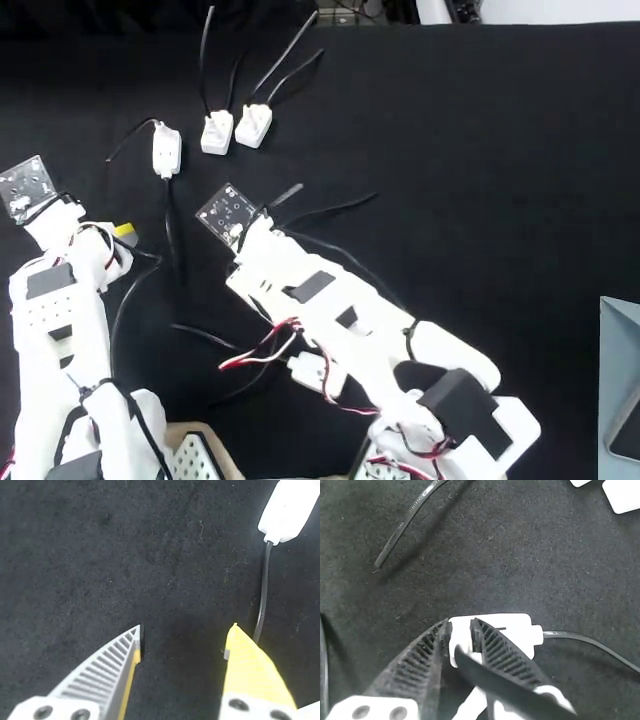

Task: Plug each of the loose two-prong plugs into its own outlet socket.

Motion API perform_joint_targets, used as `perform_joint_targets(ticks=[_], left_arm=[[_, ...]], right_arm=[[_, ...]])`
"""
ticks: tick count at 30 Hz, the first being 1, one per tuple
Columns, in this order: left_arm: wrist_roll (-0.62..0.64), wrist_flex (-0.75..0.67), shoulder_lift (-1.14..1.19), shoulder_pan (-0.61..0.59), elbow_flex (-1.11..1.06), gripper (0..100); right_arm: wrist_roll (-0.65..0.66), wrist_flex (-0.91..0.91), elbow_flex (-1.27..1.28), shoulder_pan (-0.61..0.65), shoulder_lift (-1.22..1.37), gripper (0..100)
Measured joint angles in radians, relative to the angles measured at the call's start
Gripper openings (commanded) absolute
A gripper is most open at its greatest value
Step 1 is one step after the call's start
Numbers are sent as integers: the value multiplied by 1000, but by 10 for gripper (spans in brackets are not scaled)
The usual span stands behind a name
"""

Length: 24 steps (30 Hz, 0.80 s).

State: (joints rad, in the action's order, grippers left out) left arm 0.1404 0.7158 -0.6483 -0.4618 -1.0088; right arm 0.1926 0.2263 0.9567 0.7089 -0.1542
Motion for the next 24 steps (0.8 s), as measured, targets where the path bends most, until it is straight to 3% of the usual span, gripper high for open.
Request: perform_joint_targets(ticks=[17, 20, 24], left_arm=[[-2, 0, 0, 0, 0, 275], [-40, 0, 0, 12, 0, 276], [-58, 31, 0, 20, 2, 288]], right_arm=[[-2, 0, -37, -17, 61, 14], [-2, 17, -28, -18, 28, 83], [0, 196, -32, -21, -106, 188]])
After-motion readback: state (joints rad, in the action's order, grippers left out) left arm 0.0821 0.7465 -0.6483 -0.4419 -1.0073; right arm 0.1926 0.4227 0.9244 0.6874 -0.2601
